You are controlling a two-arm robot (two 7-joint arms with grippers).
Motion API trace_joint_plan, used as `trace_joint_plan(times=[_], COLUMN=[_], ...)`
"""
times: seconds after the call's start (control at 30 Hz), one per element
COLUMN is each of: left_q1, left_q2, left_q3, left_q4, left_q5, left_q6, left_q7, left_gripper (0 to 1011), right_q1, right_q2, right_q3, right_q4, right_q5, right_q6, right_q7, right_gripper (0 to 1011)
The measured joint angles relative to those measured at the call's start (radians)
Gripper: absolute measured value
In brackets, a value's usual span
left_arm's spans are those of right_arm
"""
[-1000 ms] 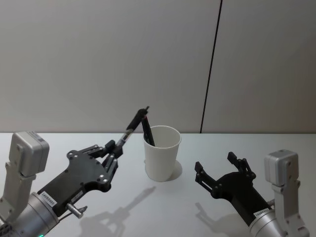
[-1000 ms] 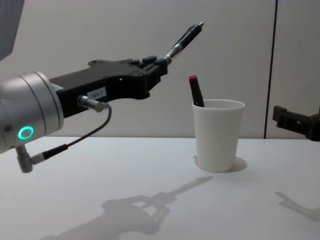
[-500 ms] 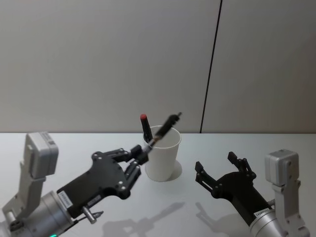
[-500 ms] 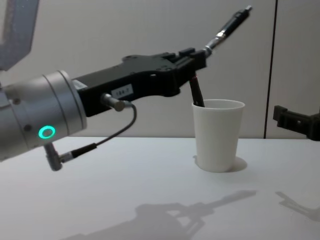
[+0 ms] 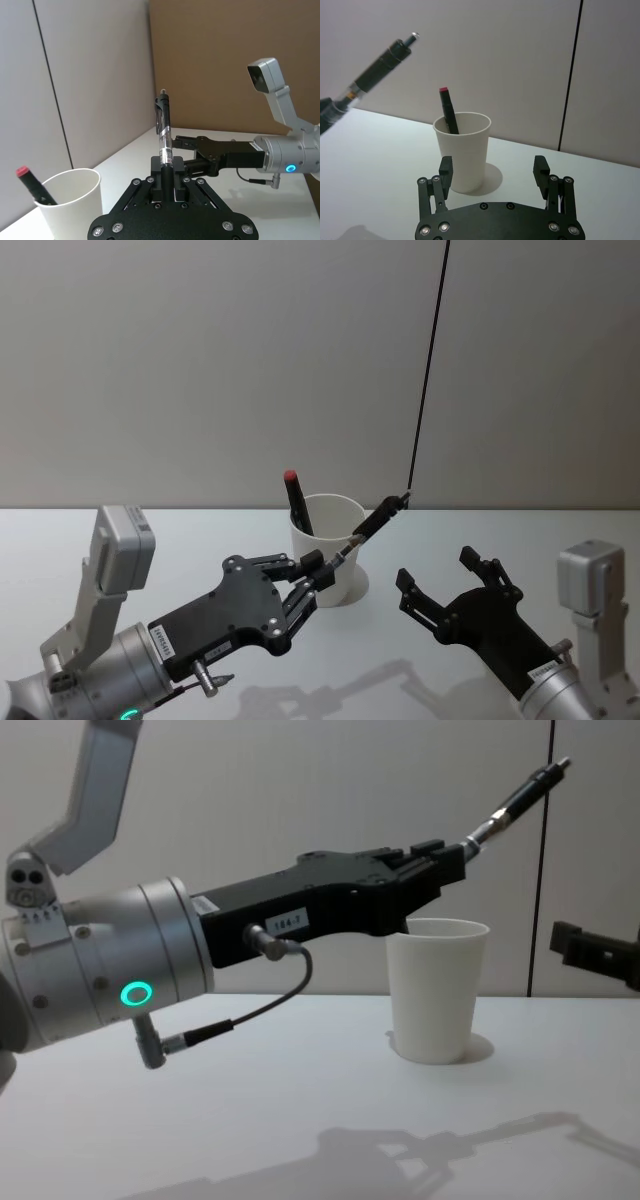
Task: Place the pen into the pen holder.
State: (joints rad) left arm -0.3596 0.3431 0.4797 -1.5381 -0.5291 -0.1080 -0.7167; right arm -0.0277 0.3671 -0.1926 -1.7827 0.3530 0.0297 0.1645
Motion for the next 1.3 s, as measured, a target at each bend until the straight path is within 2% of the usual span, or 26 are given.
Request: trace_joint_plan(times=[0.23,0.53,0.67,0.87,0.9,0.97,1.0,1.07,1.3], left_q1=[-0.015,-0.026,-0.029,-0.032,-0.032,-0.033,-0.033,-0.034,-0.035], left_q2=[-0.003,-0.005,-0.005,-0.005,-0.006,-0.006,-0.006,-0.006,-0.006], left_q3=[0.012,0.020,0.022,0.025,0.025,0.025,0.026,0.026,0.027], left_q4=[0.018,0.031,0.033,0.036,0.037,0.037,0.038,0.038,0.040], left_q5=[-0.007,-0.012,-0.013,-0.015,-0.015,-0.015,-0.015,-0.015,-0.016], left_q6=[0.004,0.007,0.008,0.008,0.008,0.009,0.009,0.009,0.009], left_q7=[-0.019,-0.033,-0.036,-0.039,-0.040,-0.041,-0.041,-0.042,-0.043], left_gripper=[141,141,141,141,141,141,141,141,141], right_q1=[-0.017,-0.043,-0.057,-0.078,-0.078,-0.085,-0.085,-0.091,-0.105], right_q2=[0.023,0.058,0.074,0.100,0.100,0.109,0.109,0.118,0.130], right_q3=[0.028,0.071,0.095,0.140,0.140,0.158,0.158,0.178,0.213], right_q4=[-0.025,-0.068,-0.090,-0.126,-0.126,-0.138,-0.138,-0.152,-0.183], right_q5=[0.067,0.187,0.244,0.363,0.363,0.418,0.418,0.469,0.581], right_q6=[0.015,0.075,0.112,0.192,0.192,0.228,0.228,0.265,0.347], right_q7=[0.063,0.144,0.171,0.224,0.224,0.246,0.246,0.263,0.284], right_gripper=[1001,1001,1001,1001,1001,1001,1001,1001,1001])
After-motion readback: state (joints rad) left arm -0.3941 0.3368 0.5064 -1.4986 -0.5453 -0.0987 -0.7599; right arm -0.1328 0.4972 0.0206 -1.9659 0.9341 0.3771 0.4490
